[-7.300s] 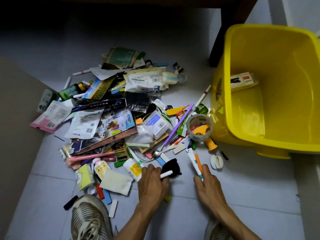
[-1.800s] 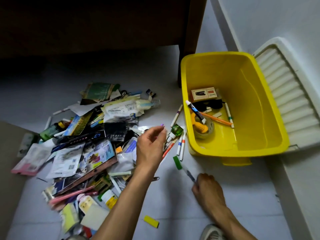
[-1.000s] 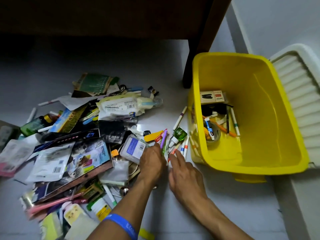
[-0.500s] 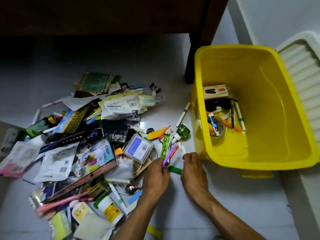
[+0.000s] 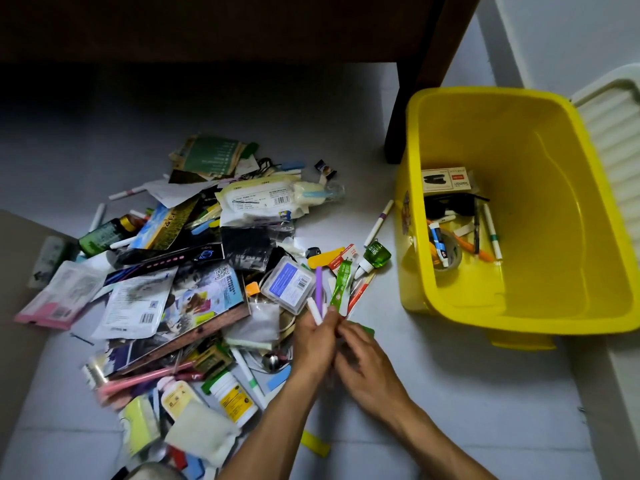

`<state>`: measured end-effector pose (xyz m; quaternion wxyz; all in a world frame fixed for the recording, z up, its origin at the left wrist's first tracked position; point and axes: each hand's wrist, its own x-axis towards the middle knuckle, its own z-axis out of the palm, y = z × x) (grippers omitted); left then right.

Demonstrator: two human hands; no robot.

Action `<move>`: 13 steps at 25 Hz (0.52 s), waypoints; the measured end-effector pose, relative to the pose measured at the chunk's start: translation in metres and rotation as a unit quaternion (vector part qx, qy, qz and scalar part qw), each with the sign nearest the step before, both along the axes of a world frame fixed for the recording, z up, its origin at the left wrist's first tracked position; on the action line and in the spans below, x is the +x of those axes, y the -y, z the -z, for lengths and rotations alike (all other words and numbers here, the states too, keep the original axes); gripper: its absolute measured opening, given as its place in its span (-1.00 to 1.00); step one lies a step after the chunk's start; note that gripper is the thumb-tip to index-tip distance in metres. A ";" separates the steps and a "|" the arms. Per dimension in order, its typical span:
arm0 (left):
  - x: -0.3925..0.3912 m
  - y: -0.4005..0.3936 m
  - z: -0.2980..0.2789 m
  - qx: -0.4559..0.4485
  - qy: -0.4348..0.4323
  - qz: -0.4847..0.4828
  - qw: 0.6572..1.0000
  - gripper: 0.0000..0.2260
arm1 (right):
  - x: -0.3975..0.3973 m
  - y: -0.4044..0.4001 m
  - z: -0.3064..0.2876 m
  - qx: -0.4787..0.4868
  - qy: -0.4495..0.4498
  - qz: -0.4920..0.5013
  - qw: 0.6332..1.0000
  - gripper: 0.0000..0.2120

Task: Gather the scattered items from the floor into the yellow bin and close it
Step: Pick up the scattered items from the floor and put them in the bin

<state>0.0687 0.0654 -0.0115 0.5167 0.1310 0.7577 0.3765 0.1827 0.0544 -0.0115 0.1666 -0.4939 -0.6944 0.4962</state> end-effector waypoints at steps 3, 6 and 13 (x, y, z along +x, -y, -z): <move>-0.020 0.009 0.005 0.002 -0.013 -0.057 0.998 -0.77 | 0.006 -0.007 0.014 0.117 0.140 -0.013 0.983 -0.70; -0.027 0.015 0.005 0.012 -0.124 0.064 0.990 -0.90 | 0.014 -0.012 0.032 0.139 0.367 -0.115 0.913 -0.63; -0.007 0.007 0.020 -0.023 -0.420 0.391 0.819 -0.80 | 0.024 -0.024 0.033 0.020 0.400 -0.067 0.914 -0.83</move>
